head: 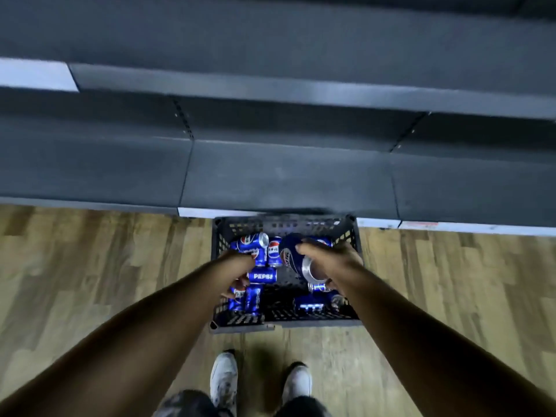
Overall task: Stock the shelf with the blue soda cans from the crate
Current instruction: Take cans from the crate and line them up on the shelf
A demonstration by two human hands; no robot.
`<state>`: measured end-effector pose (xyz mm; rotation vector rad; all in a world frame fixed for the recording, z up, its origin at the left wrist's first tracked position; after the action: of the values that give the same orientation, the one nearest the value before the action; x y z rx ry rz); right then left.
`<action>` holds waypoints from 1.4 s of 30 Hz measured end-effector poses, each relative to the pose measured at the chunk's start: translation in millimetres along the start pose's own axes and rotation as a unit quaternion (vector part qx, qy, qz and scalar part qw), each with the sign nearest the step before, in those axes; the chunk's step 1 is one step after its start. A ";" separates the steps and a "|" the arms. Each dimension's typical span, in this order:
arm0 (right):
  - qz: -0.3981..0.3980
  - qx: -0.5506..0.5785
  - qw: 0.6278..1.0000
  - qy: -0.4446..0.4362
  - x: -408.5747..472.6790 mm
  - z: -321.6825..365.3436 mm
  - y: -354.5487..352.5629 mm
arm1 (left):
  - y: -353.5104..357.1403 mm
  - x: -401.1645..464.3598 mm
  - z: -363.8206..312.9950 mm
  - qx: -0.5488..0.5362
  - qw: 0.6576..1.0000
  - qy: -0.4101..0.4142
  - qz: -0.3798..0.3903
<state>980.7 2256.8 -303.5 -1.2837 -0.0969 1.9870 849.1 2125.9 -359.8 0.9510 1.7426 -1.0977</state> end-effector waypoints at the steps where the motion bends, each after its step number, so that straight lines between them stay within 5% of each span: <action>1: 0.001 -0.006 1.000 -0.016 -13.6 13.5 -9.1 | -4.9 -19.3 -8.1 0.000 1.000 -0.001 0.001; 11: -0.008 0.120 0.982 -0.142 -159.8 121.0 -100.9 | -54.9 -217.7 -124.0 -0.179 0.967 0.171 0.058; 23: 0.151 0.299 0.901 -0.276 -278.3 172.3 -156.7 | -126.3 -372.0 -151.7 -0.248 0.878 0.409 -0.019; 33: 0.237 0.306 0.841 -0.377 -337.8 188.3 -165.8 | -134.7 -466.8 -151.4 -0.379 0.765 0.521 -0.031; 42: 0.213 0.309 0.807 -0.456 -355.7 193.1 -158.4 | -126.3 -494.4 -144.6 -0.401 0.732 0.550 0.039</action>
<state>986.4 2209.3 128.6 0.1559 0.3870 2.5468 873.5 2141.3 169.8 1.1158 2.6762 0.5442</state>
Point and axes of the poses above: each hand's wrist, its own x-axis towards the middle knuckle, its own y-axis out of the palm, z = x × y, the point moved 2 cm from there along x, towards the middle knuckle, and after that the axes turned 2 degrees about x, right-handed, at the moved point
